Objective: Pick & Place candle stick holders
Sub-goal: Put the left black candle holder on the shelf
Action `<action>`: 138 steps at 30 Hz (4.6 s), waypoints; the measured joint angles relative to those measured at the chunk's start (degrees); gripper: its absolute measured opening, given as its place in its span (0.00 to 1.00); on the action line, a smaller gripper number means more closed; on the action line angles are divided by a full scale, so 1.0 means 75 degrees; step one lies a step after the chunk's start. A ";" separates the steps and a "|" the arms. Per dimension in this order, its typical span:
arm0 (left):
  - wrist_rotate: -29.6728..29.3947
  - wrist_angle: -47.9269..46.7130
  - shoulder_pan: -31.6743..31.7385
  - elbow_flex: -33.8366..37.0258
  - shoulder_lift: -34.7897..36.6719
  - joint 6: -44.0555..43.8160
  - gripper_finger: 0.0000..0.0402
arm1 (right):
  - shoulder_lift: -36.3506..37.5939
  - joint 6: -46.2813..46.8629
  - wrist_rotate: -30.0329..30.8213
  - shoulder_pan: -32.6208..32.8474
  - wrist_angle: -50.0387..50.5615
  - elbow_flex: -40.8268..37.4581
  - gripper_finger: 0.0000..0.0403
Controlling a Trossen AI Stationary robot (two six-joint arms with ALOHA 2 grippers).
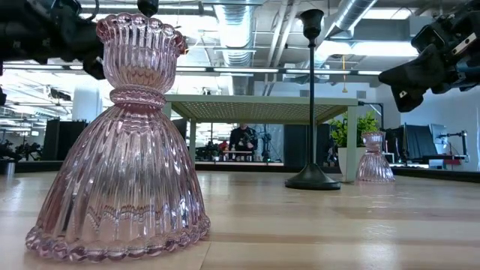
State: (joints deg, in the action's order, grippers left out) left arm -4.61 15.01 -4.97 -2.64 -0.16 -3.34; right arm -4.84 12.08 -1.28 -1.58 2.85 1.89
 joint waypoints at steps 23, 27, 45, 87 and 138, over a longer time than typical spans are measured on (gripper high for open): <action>-0.3408 -0.6057 0.0000 -0.3038 -0.1674 -0.1495 0.02 | -0.0002 0.0000 0.0377 -0.0003 0.0001 0.0000 0.00; -0.3445 -0.6699 0.0000 -0.3269 -0.2044 -0.2339 0.02 | -0.0002 0.0000 0.0381 0.0000 0.0004 0.0003 0.00; -0.3889 -0.7072 0.0000 -0.3560 -0.2748 -0.2394 0.02 | 0.0000 0.0001 0.0402 -0.0001 0.0009 0.0003 0.00; -0.1351 0.0221 -0.2643 -0.0818 -0.4730 0.1441 0.02 | -0.0001 0.0000 0.0405 0.0000 0.0012 0.0003 0.00; -0.0979 0.5511 -0.2640 -0.0282 -0.7800 0.0981 0.46 | 0.0000 -0.0003 0.0405 0.0000 0.0012 0.0000 0.00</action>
State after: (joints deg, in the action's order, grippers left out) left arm -11.95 56.34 -24.77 -4.76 -58.67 4.01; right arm -4.84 12.05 1.76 -1.58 2.94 1.89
